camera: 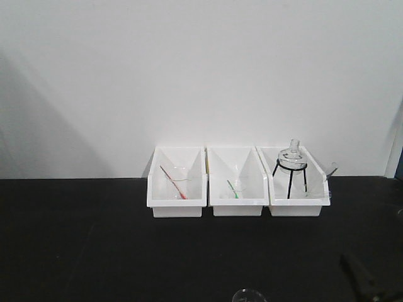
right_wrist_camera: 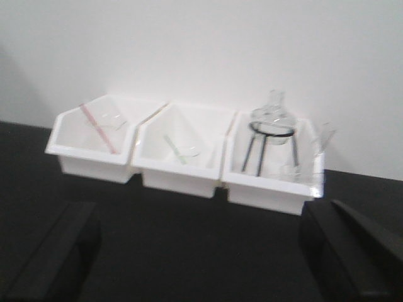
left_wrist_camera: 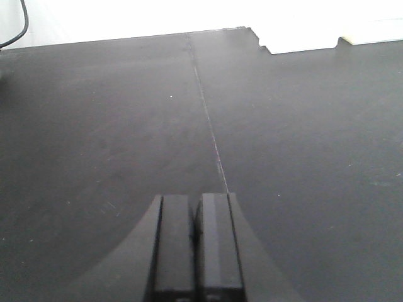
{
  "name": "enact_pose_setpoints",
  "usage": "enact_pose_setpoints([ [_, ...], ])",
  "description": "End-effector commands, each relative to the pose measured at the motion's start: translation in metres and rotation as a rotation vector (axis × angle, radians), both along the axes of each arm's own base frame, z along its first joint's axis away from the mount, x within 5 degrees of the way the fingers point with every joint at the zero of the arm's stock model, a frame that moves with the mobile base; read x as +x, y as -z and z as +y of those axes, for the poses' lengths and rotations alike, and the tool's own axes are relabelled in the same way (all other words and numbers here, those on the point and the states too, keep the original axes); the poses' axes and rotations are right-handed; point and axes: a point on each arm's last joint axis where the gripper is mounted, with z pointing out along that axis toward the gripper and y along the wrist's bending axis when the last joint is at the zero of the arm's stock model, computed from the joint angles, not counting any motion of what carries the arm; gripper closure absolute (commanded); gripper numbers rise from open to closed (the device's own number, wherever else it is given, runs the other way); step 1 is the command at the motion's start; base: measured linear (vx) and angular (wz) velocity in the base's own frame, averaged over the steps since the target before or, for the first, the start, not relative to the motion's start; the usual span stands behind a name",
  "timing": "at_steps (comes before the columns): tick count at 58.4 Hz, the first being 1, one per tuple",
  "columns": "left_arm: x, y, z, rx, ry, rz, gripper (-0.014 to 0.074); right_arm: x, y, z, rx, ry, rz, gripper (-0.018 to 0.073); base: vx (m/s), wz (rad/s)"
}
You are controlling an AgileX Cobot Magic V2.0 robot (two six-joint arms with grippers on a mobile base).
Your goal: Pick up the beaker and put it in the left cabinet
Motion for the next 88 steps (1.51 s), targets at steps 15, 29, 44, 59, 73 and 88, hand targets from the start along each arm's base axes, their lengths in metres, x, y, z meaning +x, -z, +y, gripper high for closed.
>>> enact_pose_setpoints([
  [15, 0.001, -0.011, -0.001, -0.016, 0.011, -0.095, 0.0593, 0.028, 0.060, 0.020, 0.153, -0.241, 0.011, -0.0060, 0.00, 0.00],
  [29, 0.001, -0.011, -0.001, -0.016, 0.011, -0.095, 0.0593, 0.049, 0.092, 0.032, 0.127, -0.401, 0.121, -0.0052, 0.00, 0.00],
  [44, 0.001, -0.011, -0.001, -0.016, 0.011, -0.095, 0.0593, 0.072, 0.102, 0.041, 0.121, -0.524, 0.126, -0.0039, 0.00, 0.00],
  [59, 0.001, -0.011, -0.001, -0.016, 0.011, -0.095, 0.0593, 0.090, 0.103, 0.045, 0.106, -0.602, 0.100, -0.0034, 0.00, 0.00],
  [73, 0.001, -0.011, -0.001, -0.016, 0.011, -0.095, 0.0593, 0.102, 0.105, 0.058, 0.129, -0.669, 0.107, -0.0034, 0.00, 0.00],
  [88, 0.001, -0.011, -0.001, -0.016, 0.011, -0.095, 0.0593, 0.115, 0.110, 0.089, 0.143, -0.695, 0.086, -0.0034, 0.00, 0.00],
])
